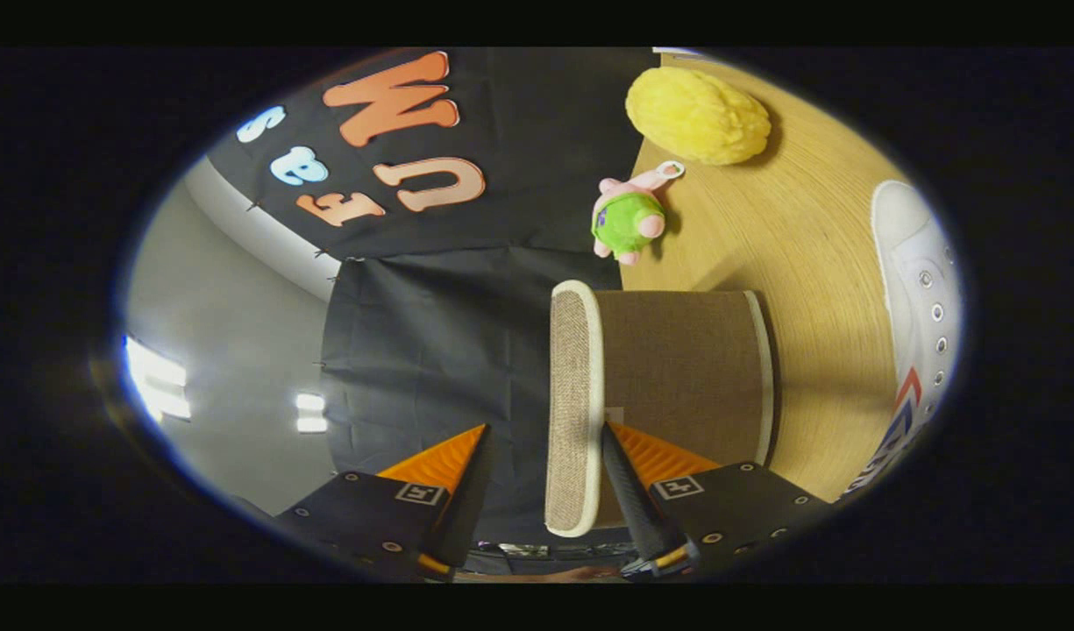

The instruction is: Open the storage box then place both shoes into the box .Put the left shoe in first, then the right shoe, with the right side of both shoes facing outward in a uniform manner.

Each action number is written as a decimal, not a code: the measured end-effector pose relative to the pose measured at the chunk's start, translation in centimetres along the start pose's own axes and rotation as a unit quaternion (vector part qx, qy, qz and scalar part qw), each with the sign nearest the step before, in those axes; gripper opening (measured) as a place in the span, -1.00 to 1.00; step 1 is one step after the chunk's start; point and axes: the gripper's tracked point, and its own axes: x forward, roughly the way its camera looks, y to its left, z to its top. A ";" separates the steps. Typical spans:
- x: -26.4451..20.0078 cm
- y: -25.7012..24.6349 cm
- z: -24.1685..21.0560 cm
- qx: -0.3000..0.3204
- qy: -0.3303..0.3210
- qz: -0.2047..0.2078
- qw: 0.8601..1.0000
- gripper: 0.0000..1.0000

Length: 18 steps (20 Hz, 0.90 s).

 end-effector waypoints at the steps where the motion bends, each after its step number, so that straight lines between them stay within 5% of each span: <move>1: 0.2 0.1 0.2 -0.004 -0.006 -0.002 1.000 0.21; 5: 1.1 -0.2 -0.6 -0.016 0.008 -0.026 1.000 -0.37; 10: 2.0 -1.0 -1.1 -0.017 0.023 -0.077 0.997 -0.57; 18: 4.6 8.1 -0.7 -0.096 0.045 -0.083 0.991 -0.70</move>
